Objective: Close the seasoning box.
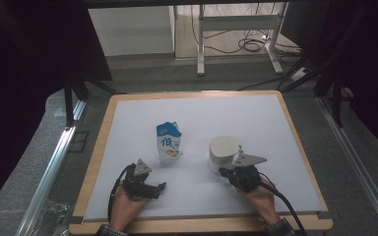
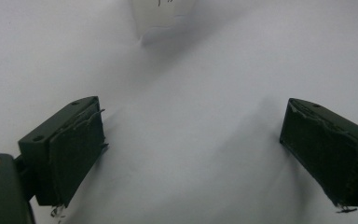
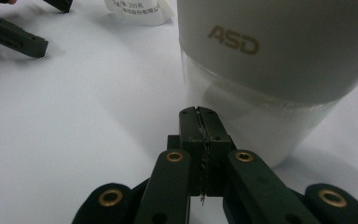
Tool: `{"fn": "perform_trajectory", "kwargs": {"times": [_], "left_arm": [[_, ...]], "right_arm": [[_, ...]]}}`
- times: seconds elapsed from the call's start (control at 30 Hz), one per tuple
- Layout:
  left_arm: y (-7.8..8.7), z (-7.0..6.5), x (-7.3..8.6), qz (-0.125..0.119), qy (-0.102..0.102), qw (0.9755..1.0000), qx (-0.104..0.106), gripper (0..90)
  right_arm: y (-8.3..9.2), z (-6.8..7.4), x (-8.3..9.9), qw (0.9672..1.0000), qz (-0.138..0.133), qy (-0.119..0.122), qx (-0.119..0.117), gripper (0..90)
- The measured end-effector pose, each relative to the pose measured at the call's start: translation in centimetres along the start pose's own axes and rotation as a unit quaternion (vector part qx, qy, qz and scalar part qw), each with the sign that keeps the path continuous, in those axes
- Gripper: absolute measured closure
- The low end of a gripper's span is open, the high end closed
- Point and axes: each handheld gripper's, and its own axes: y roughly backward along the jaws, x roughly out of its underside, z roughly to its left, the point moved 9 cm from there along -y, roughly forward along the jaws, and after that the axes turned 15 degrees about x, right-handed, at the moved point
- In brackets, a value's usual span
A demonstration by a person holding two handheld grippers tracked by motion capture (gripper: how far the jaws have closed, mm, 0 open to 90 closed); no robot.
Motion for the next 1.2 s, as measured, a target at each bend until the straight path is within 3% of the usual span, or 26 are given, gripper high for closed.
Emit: {"fn": "perform_trajectory", "kwargs": {"times": [0.47,0.83,1.2], "left_arm": [[0.0,0.0,0.0,0.001,0.0,1.0,0.0,6.3],[0.0,0.0,0.0,0.001,0.0,1.0,0.0,6.3],[0.0,0.0,0.0,0.001,0.0,1.0,0.0,6.3]], "right_arm": [[-1.5,-0.4,-1.2,0.9998,-0.001,0.013,0.015,89.5],[-1.2,-1.9,-1.0,0.9993,0.008,0.012,0.034,89.5],[-0.8,-2.0,-1.5,0.9993,-0.005,0.007,0.037,87.4]]}}
